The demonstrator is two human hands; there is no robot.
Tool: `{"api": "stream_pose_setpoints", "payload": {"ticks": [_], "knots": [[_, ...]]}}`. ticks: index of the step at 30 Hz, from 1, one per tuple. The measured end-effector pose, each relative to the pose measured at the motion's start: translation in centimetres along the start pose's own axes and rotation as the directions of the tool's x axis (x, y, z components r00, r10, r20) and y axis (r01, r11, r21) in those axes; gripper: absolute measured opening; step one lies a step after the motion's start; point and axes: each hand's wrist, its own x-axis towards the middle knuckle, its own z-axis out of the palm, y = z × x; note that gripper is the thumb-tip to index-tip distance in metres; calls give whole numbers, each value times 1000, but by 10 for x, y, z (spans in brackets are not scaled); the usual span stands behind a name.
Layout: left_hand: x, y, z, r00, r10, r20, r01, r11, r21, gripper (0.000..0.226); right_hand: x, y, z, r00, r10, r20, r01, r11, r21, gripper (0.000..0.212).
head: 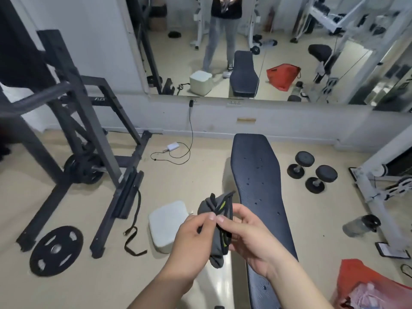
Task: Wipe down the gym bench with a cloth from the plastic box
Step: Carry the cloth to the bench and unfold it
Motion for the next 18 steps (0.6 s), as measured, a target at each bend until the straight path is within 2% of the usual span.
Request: {"api": "stream_pose_setpoints", "payload": {"ticks": [2, 6, 9, 11, 14, 16, 18], "knots": [[53, 8, -18, 995, -22, 98, 24, 999, -24, 36, 38, -14, 10, 994, -12, -113, 17, 999, 50, 25], [145, 31, -45, 967, -62, 248, 58, 998, 24, 47, 93, -50, 21, 949, 55, -310, -9, 989, 151, 8], [198, 60, -45, 913, -49, 406, 20, 997, 76, 22, 121, -80, 16, 916, 24, -400, 52, 983, 177, 3], [224, 79, -37, 881, -34, 472, -20, 994, 108, 14, 132, -93, 7, 879, 20, -476, 78, 980, 186, 14], [253, 99, -11, 863, -8, 504, -42, 995, 87, 19, 149, -103, -16, 824, 58, -563, 114, 957, 266, 44], [265, 107, 13, 849, 36, 528, -115, 987, 117, 25, 161, -111, -33, 793, 82, -603, 114, 953, 280, 51], [278, 107, 39, 816, 99, 570, -227, 961, 158, 28, 171, -122, -49, 791, 103, -602, 110, 946, 306, 54]]}}
